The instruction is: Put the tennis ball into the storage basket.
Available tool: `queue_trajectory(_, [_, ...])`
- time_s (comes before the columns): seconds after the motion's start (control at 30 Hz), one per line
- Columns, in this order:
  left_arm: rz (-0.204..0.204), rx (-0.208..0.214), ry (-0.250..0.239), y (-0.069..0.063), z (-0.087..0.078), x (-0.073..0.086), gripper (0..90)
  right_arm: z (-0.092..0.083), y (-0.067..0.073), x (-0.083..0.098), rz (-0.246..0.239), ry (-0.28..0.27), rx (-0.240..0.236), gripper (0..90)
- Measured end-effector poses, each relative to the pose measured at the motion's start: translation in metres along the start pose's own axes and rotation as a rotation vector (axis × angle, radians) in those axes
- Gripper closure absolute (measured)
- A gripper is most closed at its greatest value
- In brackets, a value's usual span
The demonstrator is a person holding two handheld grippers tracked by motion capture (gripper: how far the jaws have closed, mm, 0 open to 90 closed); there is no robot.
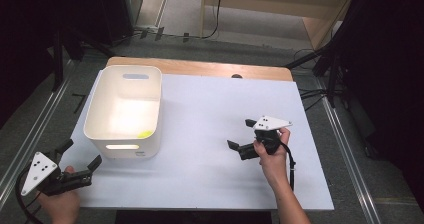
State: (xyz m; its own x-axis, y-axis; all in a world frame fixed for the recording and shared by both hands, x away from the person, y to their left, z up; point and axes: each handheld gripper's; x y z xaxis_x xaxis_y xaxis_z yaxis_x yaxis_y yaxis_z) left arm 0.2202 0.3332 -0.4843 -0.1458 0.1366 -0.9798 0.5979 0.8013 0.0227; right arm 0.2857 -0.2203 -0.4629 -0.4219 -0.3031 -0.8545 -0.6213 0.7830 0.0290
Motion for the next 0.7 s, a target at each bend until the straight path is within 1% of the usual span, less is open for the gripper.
queue_trajectory(0.23, [0.001, -0.003, 0.003, 0.0, 0.0, 0.0, 0.0, -0.009, -0.006, 0.013, 0.017, -0.01, 0.019, 0.0])
queue_trajectory(0.4, [0.003, -0.004, 0.005, 0.0, 0.0, 0.0, 0.0, -0.015, -0.01, 0.021, 0.04, -0.011, 0.03, 0.0])
queue_trajectory(0.5, [0.006, -0.006, 0.012, 0.0, 0.0, 0.0, 0.0, -0.017, -0.012, 0.025, 0.042, -0.014, 0.034, 0.0])
queue_trajectory(0.7, [0.006, -0.005, 0.009, 0.0, 0.0, 0.0, 0.0, -0.022, -0.015, 0.033, 0.054, -0.017, 0.045, 0.0])
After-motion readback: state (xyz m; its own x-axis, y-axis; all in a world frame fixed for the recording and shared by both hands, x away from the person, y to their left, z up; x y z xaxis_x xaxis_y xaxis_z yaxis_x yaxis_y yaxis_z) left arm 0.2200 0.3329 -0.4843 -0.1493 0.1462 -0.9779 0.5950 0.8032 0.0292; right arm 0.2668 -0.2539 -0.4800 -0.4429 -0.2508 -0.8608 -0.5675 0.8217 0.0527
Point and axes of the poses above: each handheld gripper's, and its own axes: z roughly forward along the jaws, x roughly out of its underside, y roughly to its left, and after that the axes turned 7 degrees about x, right-handed
